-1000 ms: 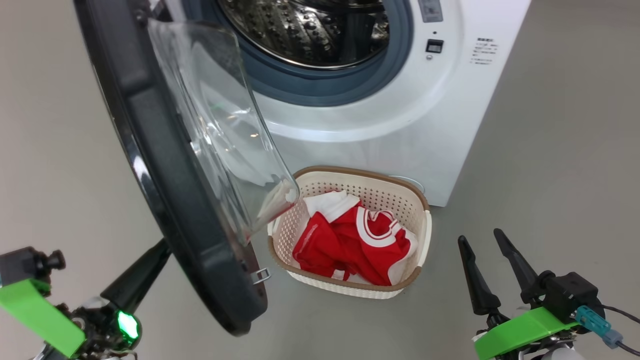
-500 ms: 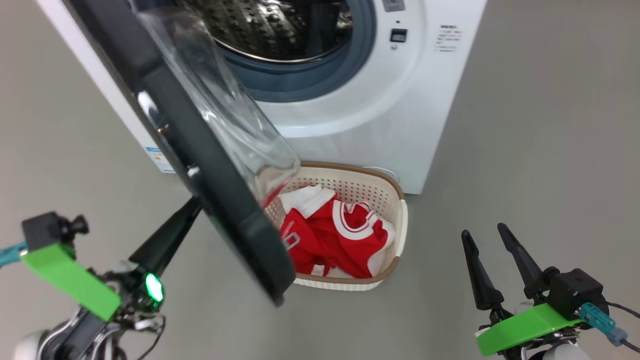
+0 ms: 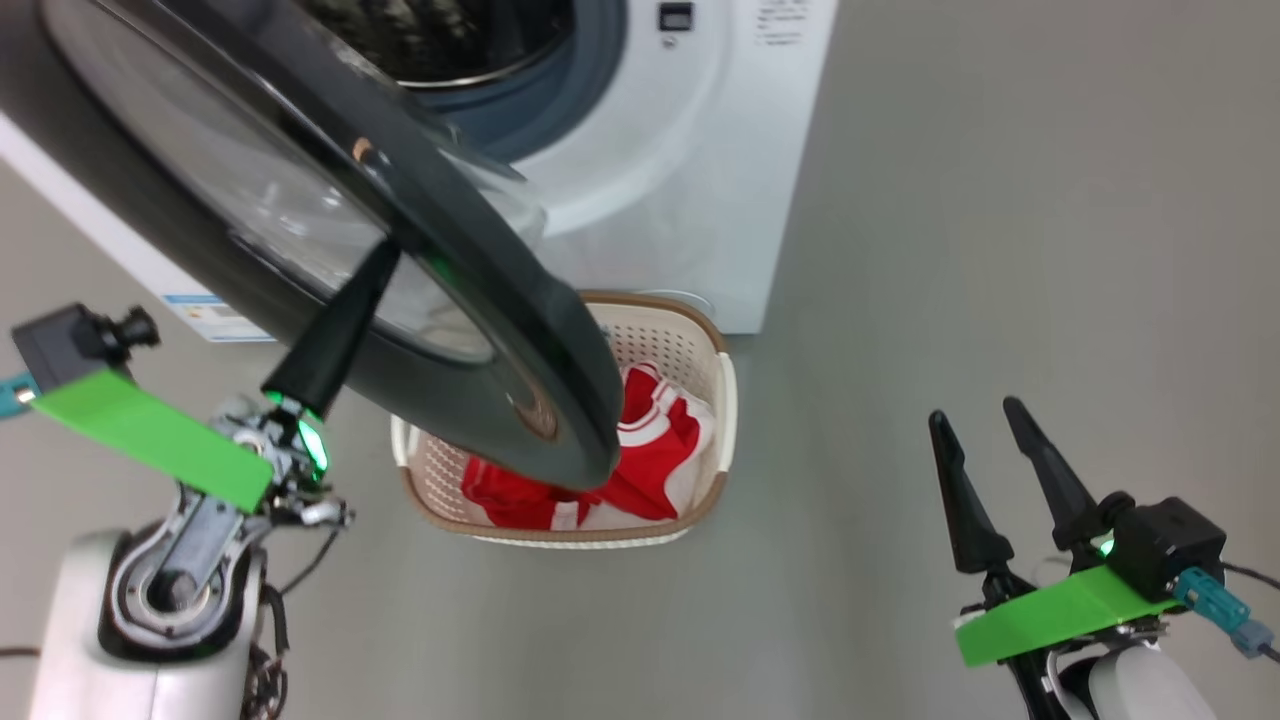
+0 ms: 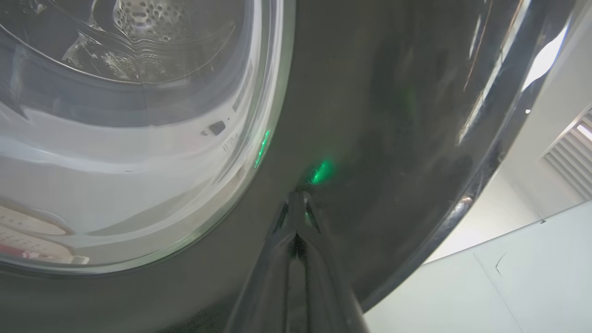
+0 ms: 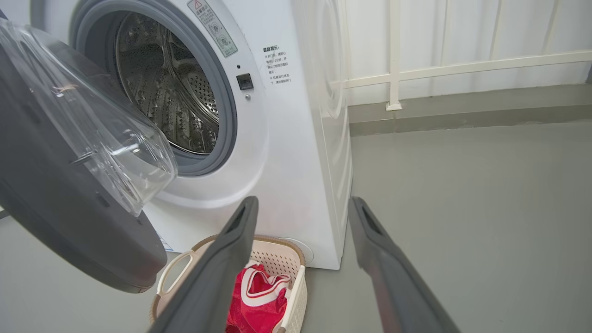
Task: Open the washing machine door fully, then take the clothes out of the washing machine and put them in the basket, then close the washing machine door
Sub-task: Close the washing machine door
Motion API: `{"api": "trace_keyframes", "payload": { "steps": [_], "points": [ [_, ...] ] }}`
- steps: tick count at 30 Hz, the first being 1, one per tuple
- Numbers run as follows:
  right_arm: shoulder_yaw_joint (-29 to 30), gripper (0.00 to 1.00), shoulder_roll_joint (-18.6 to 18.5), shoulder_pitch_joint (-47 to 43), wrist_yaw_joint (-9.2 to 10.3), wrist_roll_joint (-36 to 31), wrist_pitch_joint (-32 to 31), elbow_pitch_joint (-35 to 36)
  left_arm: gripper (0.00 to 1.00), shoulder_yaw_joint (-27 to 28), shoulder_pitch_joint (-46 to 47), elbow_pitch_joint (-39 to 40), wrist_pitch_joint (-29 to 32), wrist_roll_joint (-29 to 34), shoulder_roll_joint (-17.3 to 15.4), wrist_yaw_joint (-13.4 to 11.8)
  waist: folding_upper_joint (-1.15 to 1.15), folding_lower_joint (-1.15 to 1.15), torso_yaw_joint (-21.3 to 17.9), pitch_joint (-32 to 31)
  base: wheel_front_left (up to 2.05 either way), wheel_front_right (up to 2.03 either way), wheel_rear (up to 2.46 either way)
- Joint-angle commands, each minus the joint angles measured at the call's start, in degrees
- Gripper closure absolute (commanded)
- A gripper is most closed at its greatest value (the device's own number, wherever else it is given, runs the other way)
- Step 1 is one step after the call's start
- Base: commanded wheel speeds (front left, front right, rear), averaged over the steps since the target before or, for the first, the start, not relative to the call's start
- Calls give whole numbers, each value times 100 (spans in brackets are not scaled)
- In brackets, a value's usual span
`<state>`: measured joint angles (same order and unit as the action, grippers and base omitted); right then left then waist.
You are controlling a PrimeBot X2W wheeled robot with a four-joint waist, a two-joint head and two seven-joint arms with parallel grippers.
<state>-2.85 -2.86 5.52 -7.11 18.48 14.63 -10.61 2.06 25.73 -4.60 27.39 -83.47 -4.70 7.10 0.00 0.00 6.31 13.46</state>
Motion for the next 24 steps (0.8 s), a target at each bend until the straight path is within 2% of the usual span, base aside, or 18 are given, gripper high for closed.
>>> {"api": "trace_keyframes", "payload": {
  "steps": [1,12,24],
  "points": [
    [-125,0,-2,236,-37,70,37,176,100,83,318,86,-187,52,-229,39,0,0,-296,245,0,0,0],
    [-92,0,-2,428,-37,209,37,288,100,-453,1354,-462,-1570,132,-741,39,0,0,-772,637,0,0,0],
    [-99,0,-2,533,-37,343,37,340,100,-926,2106,-1091,-2423,-99,-1254,39,0,0,-1080,822,0,0,0]
  ]
}}
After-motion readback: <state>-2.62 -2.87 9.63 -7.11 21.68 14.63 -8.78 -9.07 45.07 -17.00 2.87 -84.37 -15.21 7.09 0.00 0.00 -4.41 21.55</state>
